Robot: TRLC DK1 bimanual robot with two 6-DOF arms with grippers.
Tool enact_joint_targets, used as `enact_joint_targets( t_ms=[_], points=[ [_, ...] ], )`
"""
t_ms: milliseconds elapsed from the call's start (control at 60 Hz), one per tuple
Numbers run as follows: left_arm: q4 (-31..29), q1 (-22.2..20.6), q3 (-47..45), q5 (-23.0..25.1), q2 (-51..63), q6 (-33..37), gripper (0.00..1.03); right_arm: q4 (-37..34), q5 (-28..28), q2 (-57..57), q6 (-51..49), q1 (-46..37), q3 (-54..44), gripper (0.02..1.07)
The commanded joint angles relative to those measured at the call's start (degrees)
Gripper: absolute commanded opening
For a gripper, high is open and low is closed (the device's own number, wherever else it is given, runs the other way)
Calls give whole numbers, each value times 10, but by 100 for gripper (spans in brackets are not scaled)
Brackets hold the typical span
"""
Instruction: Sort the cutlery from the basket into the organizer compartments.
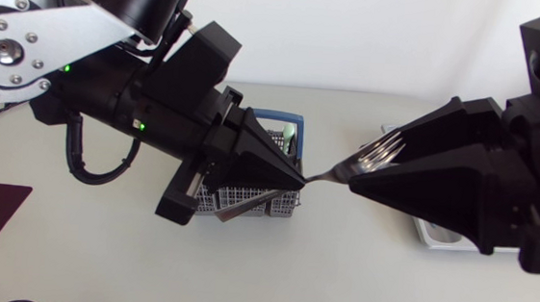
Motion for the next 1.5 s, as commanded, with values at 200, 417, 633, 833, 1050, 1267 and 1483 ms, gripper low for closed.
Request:
enact_joint_targets(
  t_ms=[200, 417, 633, 833, 1050, 1267, 1483],
  points=[
    [10, -10, -1, -12, 10, -21, 3, 0, -12, -2, 21, -1, -3, 75],
    [1, -20, -11, -13, 15, -13, 3, 3, -12, 5, 25, 5, 7, 75],
    [-15, -28, -15, -12, 11, -1, 3, 3, -4, 16, 18, -2, 16, 78],
    [-16, -27, -11, -12, 7, -1, 3, 4, -10, 22, 7, -20, 5, 78],
    [-17, -21, -9, -10, 0, 1, 3, 1, -15, 13, 9, -25, 10, 86],
    [-18, -18, -10, -10, -4, 1, 3, 1, -19, 12, 5, -53, 6, 86],
    [-18, -7, -9, -10, -6, 1, 3, -10, -27, -1, 7, -56, 7, 86]
  ],
)
